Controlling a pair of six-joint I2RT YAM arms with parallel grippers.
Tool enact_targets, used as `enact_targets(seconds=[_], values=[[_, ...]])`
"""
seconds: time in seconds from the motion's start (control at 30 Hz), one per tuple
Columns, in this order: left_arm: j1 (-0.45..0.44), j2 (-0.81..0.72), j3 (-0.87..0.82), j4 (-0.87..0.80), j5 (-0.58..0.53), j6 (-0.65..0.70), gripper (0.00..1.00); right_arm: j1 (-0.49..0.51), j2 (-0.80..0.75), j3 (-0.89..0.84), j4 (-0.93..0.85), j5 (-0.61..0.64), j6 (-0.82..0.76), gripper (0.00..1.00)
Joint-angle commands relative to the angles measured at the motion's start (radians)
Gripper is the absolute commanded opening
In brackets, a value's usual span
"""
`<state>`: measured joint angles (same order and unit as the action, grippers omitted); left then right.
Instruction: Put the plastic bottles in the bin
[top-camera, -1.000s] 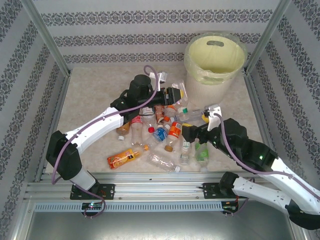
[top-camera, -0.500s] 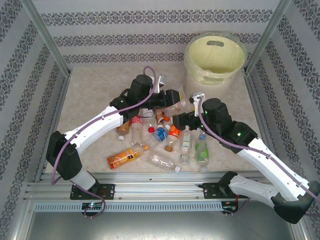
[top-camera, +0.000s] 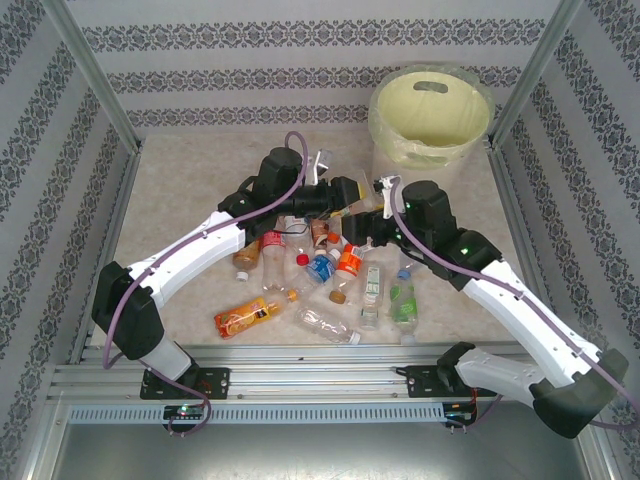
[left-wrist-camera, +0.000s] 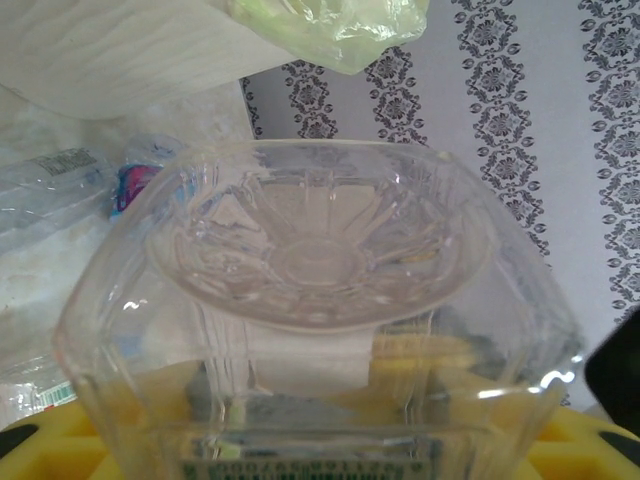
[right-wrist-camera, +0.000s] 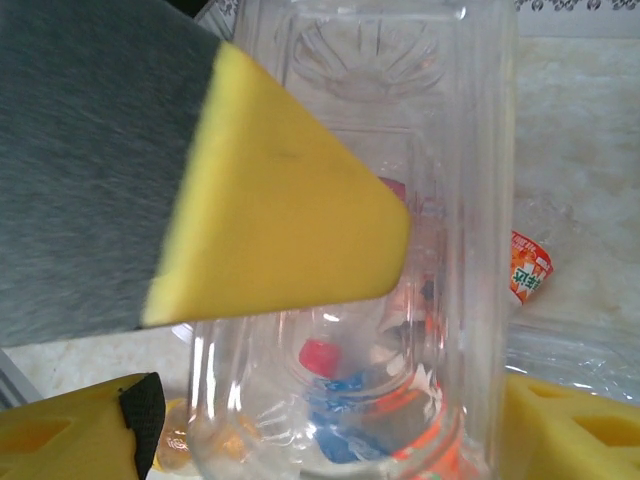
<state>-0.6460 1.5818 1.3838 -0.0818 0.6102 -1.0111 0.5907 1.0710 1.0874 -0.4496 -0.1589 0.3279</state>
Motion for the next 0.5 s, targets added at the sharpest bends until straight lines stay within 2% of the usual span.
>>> enact_targets(seconds=[0.0, 0.3, 0.4, 0.47], values=[[0.009, -0.005, -0.008, 0.053, 0.033, -0.029, 0.54, -0.014, 0.014, 0.025, 0.039, -0.012, 0.000, 0.79], [0.011, -0.005, -0.006, 0.036, 0.040, -0.028, 0.55, -0.020, 0.004, 0.017, 0.051, 0.020, -0.010, 0.63], [0.012, -0.004, -0.006, 0.043, 0.043, -0.031, 0.65, -0.020, -0.003, 0.016, 0.045, 0.017, -0.012, 0.57], [0.018, -0.006, -0.005, 0.064, 0.046, -0.041, 0.80, -0.020, -0.014, 0.010, 0.036, 0.023, -0.013, 0.56]])
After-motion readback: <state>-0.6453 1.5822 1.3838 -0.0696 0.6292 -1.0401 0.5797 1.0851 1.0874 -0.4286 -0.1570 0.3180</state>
